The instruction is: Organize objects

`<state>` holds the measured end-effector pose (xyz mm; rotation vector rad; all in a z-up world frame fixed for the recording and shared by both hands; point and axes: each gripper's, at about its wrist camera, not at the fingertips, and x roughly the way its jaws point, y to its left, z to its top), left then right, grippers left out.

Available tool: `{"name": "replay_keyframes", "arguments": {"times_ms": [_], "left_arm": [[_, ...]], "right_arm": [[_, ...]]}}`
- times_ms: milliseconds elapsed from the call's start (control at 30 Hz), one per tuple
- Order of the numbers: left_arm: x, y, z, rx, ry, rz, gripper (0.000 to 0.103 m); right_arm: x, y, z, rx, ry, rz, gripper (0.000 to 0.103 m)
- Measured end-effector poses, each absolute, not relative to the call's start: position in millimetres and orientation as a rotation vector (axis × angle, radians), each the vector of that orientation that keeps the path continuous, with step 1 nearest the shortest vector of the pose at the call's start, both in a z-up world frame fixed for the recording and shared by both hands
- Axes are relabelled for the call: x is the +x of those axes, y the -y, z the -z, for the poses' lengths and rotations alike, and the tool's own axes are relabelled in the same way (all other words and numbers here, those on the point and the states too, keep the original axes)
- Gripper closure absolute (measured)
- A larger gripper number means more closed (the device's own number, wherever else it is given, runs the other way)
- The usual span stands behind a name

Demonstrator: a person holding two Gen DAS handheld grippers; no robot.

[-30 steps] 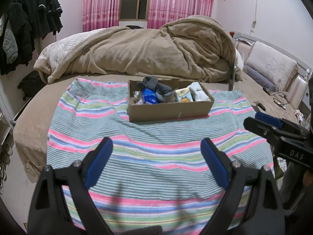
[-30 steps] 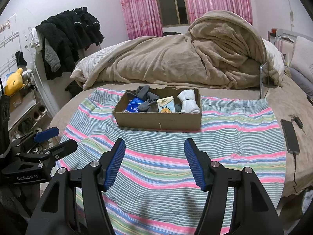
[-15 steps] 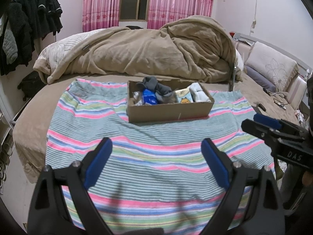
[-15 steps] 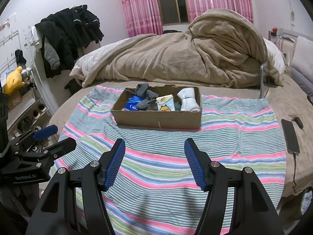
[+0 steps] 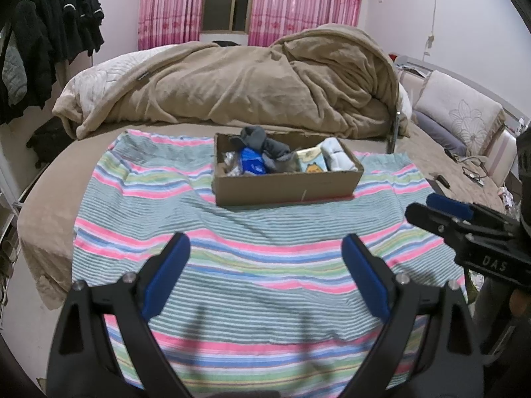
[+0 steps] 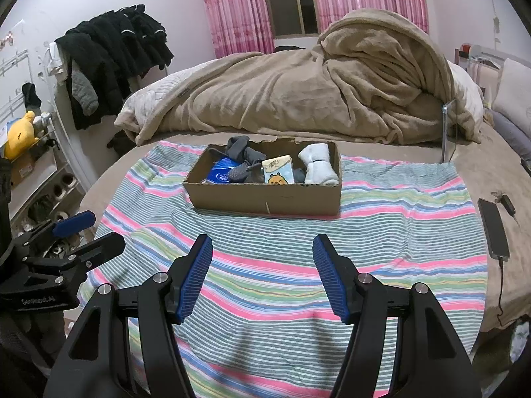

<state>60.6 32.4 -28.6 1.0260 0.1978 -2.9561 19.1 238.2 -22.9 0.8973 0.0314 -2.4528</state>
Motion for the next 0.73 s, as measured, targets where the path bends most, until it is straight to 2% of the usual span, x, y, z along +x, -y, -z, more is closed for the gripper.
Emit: {"name": "replay_keyframes", "arguments": {"times_ms": [567, 733], "left_arm": [[54.8, -30.5, 37.4, 1.023, -0.203, 2.962, 0.009], [44.5, -25.3, 35.1, 1.011, -0.149, 2.961, 0.009]], "right_arm": [[11.6, -235.3, 31.6, 0.921, -0.034, 2.441, 0.037], [3.9, -234.1, 32.8, 0.931, -0.059, 2.442, 0.037]]}}
